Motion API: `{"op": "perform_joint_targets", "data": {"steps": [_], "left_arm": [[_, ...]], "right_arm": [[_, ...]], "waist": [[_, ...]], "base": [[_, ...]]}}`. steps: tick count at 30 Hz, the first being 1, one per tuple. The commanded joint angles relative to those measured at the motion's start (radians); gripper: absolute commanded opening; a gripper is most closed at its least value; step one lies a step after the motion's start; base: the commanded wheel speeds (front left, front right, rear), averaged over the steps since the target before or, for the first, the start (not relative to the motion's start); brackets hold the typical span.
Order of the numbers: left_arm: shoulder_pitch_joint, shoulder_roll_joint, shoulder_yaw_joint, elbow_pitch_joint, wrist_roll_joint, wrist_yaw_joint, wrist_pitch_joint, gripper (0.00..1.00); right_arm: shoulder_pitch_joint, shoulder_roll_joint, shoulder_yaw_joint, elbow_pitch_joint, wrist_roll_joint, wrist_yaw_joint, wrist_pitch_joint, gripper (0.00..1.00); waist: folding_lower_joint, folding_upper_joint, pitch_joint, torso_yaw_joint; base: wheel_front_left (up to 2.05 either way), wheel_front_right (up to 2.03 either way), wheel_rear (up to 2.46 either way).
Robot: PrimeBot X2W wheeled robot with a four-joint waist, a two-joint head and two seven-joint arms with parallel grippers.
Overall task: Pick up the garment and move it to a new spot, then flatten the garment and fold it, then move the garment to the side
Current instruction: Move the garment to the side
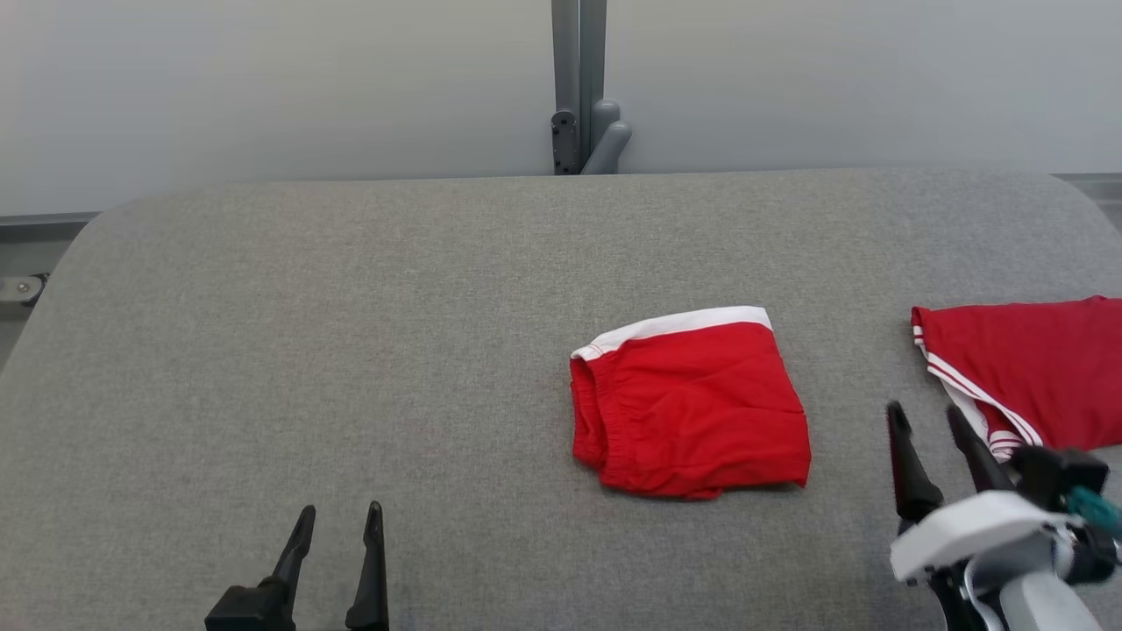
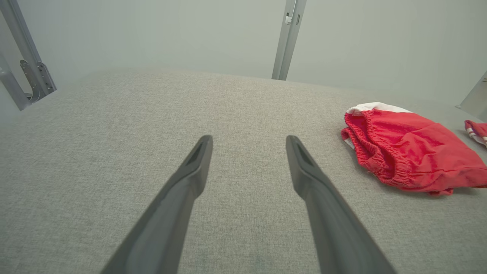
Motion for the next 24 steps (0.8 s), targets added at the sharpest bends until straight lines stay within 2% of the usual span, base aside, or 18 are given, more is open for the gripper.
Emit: {"op": "perform_joint_targets", "data": {"steps": [1, 5, 7, 10, 16, 24], "left_arm": [[-0.001, 0.001, -0.007, -0.004, -0.004, 0.004, -0.003, 1.00], [-0.010, 0.001, -0.022, 0.003, -0.014, 0.010, -0.003, 1.00], [-0.015, 0.001, -0.030, 0.005, -0.017, 0.014, -0.003, 1.00], [-0.028, 0.001, -0.039, 0.008, -0.018, 0.014, -0.003, 1.00], [-0.052, 0.001, -0.043, 0.007, -0.016, 0.014, -0.003, 1.00], [-0.093, 0.001, -0.049, 0.011, -0.011, 0.010, -0.003, 1.00]], "right_arm": [[-0.048, -0.025, 0.032, 0.009, 0.046, 0.000, 0.055, 1.00], [-0.173, -0.106, 0.144, 0.056, 0.164, -0.001, 0.313, 1.00], [-0.225, -0.119, 0.193, 0.081, 0.214, 0.000, 0.434, 1.00], [-0.296, -0.167, 0.237, 0.126, 0.218, -0.001, 0.537, 1.00], [-0.394, -0.168, 0.269, 0.245, 0.226, 0.000, 0.599, 1.00], [-0.486, -0.114, 0.296, 0.444, 0.226, 0.000, 0.556, 1.00]], "waist": [[0.0000, 0.0000, 0.009, 0.011], [0.0000, 0.0000, 0.021, 0.035], [0.0000, 0.0000, 0.027, 0.046], [0.0000, 0.0000, 0.043, 0.068], [0.0000, 0.0000, 0.089, 0.090], [0.0000, 0.0000, 0.150, 0.116]], "base": [[0.00, 0.00, 0.00], [0.00, 0.00, 0.00], [0.00, 0.00, 0.00], [0.00, 0.00, 0.00], [0.00, 0.00, 0.00], [0.00, 0.00, 0.00]]}}
